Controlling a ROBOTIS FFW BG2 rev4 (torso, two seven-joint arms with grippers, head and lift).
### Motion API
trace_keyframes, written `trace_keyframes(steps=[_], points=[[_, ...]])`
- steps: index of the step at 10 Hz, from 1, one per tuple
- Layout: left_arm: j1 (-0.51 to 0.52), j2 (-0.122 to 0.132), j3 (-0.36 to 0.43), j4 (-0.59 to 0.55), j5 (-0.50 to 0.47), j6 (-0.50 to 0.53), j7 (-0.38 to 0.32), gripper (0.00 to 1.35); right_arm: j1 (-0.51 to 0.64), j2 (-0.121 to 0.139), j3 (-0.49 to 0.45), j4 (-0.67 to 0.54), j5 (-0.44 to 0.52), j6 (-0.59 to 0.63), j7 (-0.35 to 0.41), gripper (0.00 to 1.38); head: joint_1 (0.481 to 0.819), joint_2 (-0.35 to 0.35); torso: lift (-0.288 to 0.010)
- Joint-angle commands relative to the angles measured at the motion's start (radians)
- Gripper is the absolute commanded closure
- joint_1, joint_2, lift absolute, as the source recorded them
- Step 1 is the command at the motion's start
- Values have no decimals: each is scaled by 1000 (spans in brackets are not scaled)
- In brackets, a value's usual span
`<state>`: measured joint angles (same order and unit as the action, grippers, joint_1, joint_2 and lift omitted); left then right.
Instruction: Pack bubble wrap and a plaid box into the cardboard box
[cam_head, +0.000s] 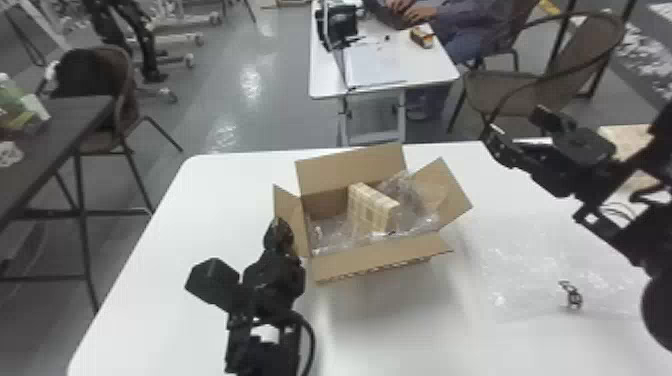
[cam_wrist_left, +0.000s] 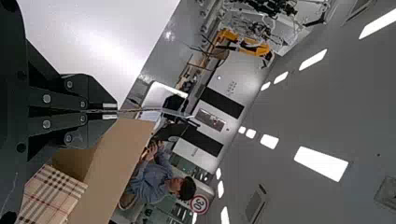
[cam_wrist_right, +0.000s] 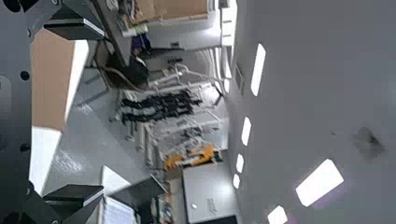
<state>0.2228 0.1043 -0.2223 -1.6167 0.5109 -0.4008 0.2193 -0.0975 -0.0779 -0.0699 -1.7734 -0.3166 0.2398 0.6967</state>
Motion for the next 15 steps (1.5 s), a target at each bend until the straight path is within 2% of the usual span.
trace_keyframes(steps=[1, 2, 4, 5, 6, 7, 8, 9, 10, 13, 15], points=[[3, 0, 1, 0, 3, -6, 0, 1211, 88, -5, -103, -27, 2, -100, 1, 128, 664, 101, -110], [3, 0, 1, 0, 3, -7, 0, 1211, 150, -6, -159, -15, -1, -154, 0, 128, 672, 52, -110], [9, 0, 4, 1, 3, -7, 0, 1211, 262, -6, -254, 65, -6, -369, 4, 128, 695, -10, -110], [10, 0, 6, 3, 0, -9, 0, 1211, 311, -3, -306, 89, 17, -427, 4, 128, 695, -49, -110], [12, 0, 11, 9, -6, -13, 0, 1210, 351, 6, -360, 111, 57, -476, 7, 128, 695, -91, -110], [18, -2, 21, 12, -8, -16, 0, 1211, 381, 13, -378, 137, 30, -485, 6, 128, 695, -108, -110], [23, -6, 37, 14, -17, -20, 6, 1211, 394, 33, -396, 146, 39, -491, 10, 128, 695, -139, -110], [23, -18, 57, 14, -35, -21, 12, 1210, 398, 50, -401, 146, 41, -491, 15, 128, 695, -148, -110], [20, -38, 92, 14, -61, -10, 14, 1211, 398, 53, -401, 150, 36, -491, 20, 128, 695, -143, -110], [3, -100, 268, 32, -166, 16, 15, 1211, 383, 59, -399, 163, 33, -479, 37, 128, 695, -92, -110], [-22, -107, 400, 46, -226, 28, 18, 1211, 369, 69, -398, 170, 37, -468, 55, 128, 695, -31, -110]])
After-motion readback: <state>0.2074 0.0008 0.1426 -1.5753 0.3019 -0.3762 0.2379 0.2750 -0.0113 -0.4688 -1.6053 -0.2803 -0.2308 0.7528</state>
